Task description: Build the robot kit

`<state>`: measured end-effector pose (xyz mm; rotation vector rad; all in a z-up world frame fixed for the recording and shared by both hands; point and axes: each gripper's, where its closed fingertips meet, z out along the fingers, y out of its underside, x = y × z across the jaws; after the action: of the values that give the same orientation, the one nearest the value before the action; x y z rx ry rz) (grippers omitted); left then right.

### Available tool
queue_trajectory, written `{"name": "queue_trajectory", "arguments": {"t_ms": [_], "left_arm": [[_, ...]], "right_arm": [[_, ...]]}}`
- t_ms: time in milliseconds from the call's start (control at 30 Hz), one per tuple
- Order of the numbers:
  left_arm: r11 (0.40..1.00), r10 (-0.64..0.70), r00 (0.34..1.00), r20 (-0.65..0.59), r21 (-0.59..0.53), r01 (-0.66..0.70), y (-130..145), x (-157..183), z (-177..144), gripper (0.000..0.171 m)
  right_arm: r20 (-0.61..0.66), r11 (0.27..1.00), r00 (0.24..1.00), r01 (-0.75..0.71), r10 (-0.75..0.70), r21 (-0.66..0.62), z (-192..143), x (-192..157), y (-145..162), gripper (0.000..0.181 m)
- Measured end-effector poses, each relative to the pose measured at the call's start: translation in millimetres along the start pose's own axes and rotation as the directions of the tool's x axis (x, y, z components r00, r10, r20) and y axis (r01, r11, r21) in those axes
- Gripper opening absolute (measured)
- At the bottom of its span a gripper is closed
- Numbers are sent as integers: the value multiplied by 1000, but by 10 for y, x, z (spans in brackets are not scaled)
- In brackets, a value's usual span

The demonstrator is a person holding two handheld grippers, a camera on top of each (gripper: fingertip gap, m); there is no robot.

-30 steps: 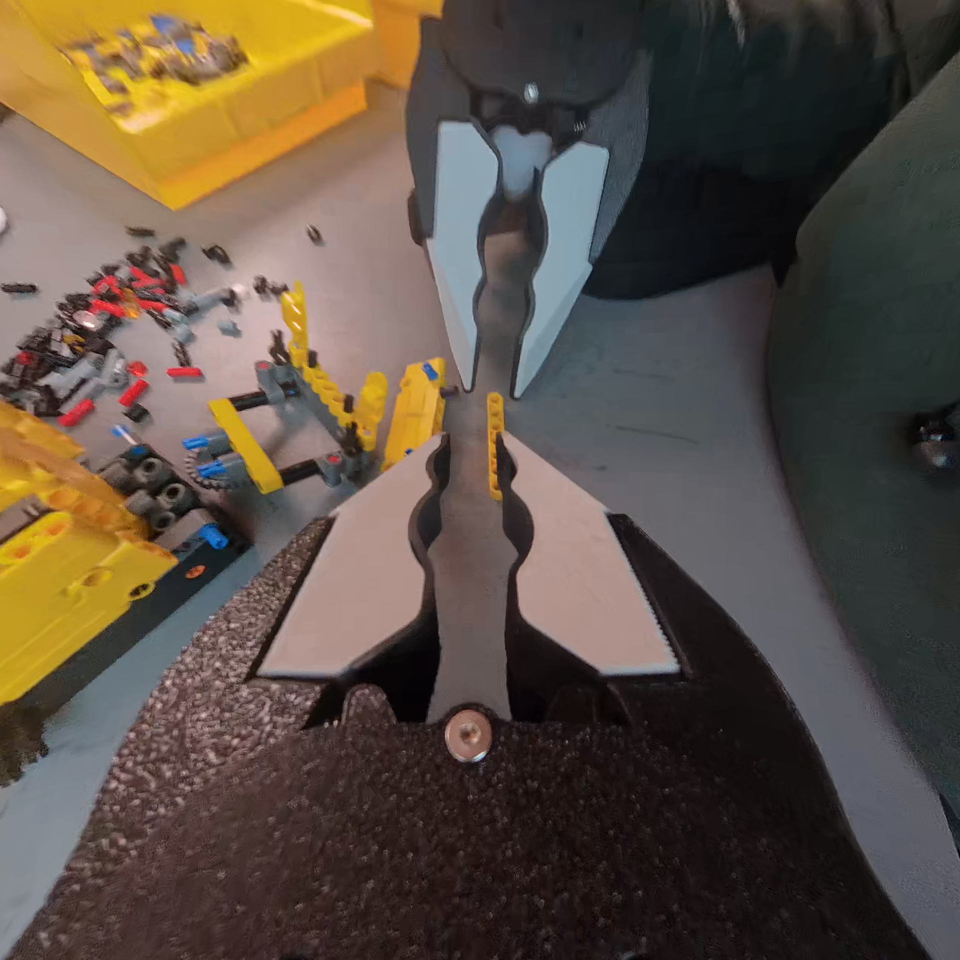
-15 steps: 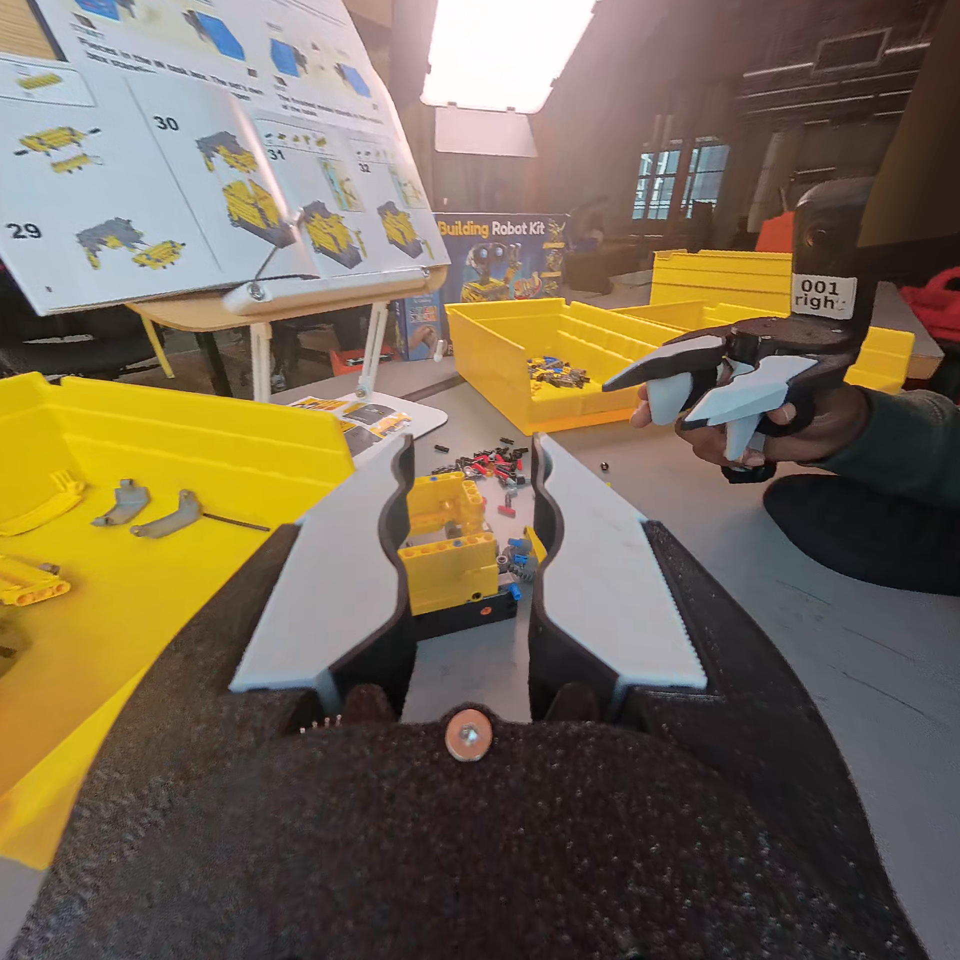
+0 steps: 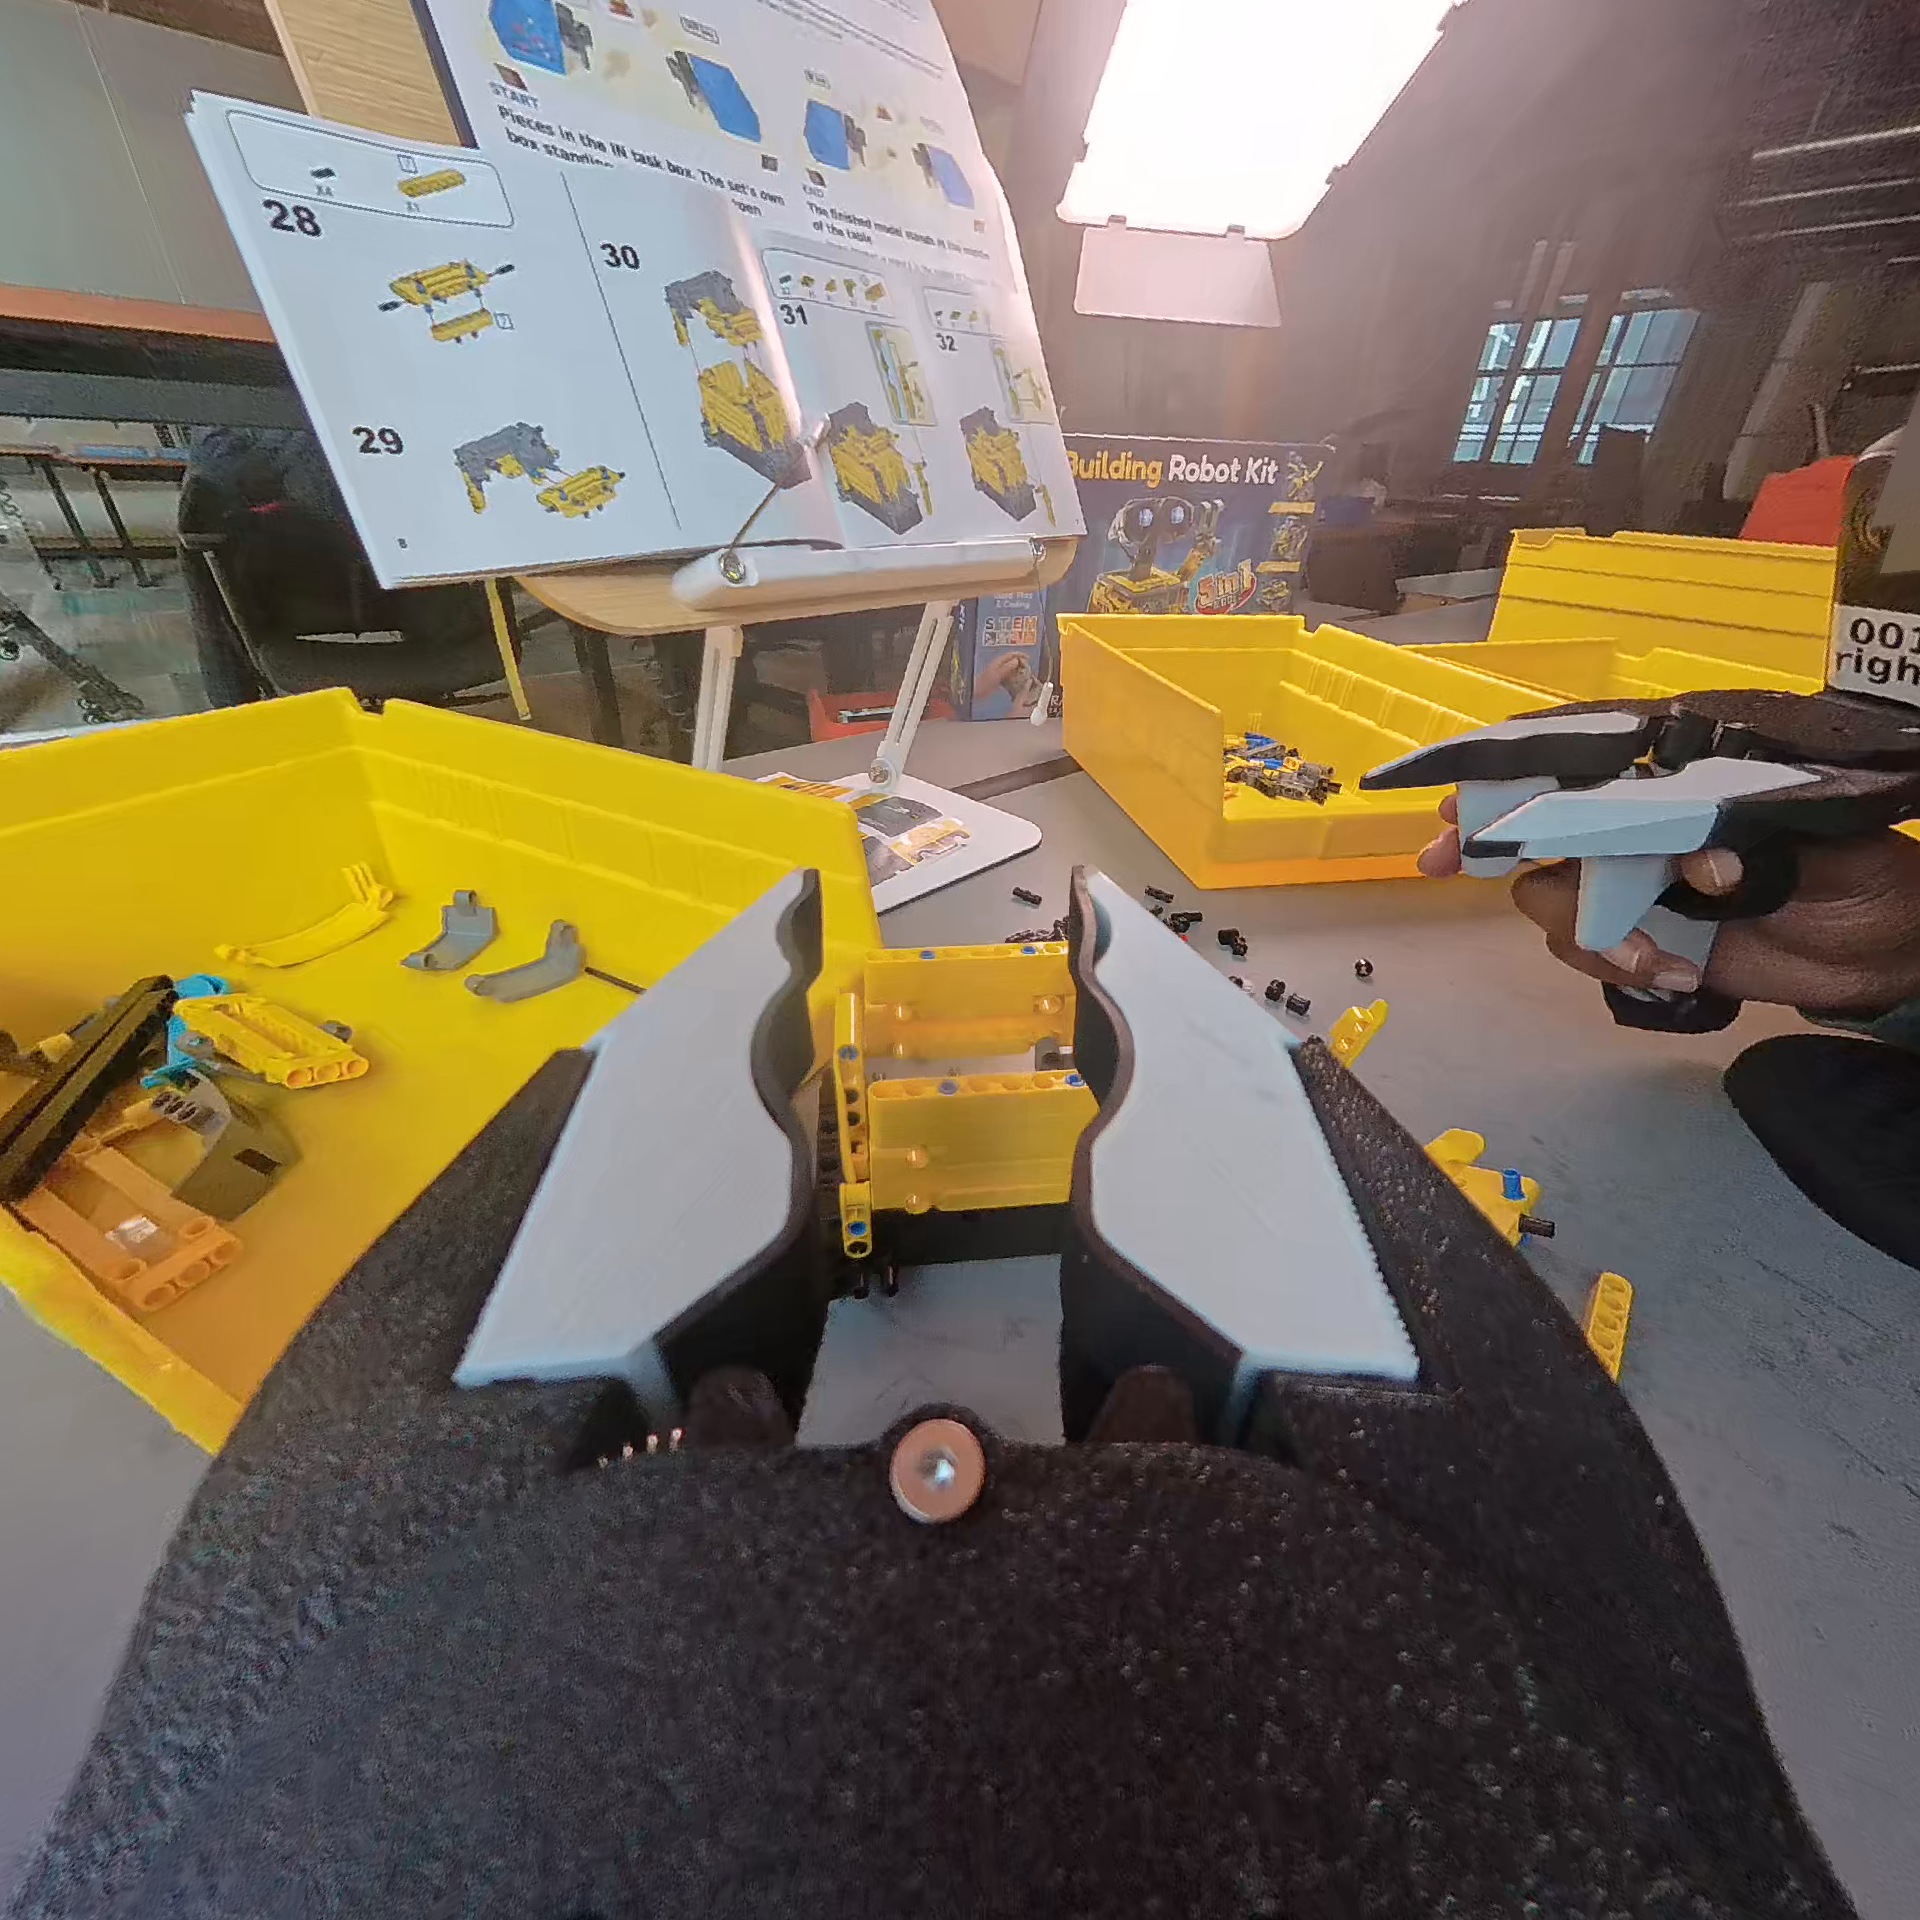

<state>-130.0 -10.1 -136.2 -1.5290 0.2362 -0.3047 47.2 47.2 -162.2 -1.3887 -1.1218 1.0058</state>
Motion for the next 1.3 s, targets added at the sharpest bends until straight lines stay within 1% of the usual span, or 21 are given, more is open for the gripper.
{"name": "queue_trajectory", "arguments": {"t_ms": [100,200,367,633,700,833,900,1000,1067,1167,1300], "left_arm": [[1000,-10,1000,2,-6,10,12,-32,1,46],[1000,-20,1000,3,-14,20,29,-55,5,46],[998,-57,998,-6,-33,57,64,-63,9,42],[997,-54,998,-10,-56,53,119,-52,29,40],[997,-55,998,-11,-61,55,128,-53,32,40],[997,-45,999,-13,-68,44,138,-39,38,40],[997,-32,999,-11,-76,32,159,-30,47,40],[995,-10,1000,-11,-97,9,212,-17,66,40],[994,-2,1000,-16,-109,0,240,1,77,39],[993,10,1000,-20,-121,-12,263,19,85,39],[991,28,999,-21,-128,-30,269,28,82,38]], "right_arm": [[-7,1000,1000,-27,27,8,-7,47,5,49],[-28,999,999,-27,28,19,-12,89,-2,46],[-37,999,999,-29,29,20,-12,112,6,47],[-45,999,999,-31,31,-11,2,143,72,46],[-65,999,997,-36,34,-31,8,182,114,42],[-152,990,987,-76,57,-123,14,363,313,27],[-155,983,986,-90,66,-159,46,399,372,23],[-101,960,994,-60,33,-275,184,352,505,21],[-76,933,996,15,-45,-360,292,336,591,18],[16,858,988,140,-152,-494,426,314,758,16],[141,785,970,244,-199,-570,578,308,853,16]]}}
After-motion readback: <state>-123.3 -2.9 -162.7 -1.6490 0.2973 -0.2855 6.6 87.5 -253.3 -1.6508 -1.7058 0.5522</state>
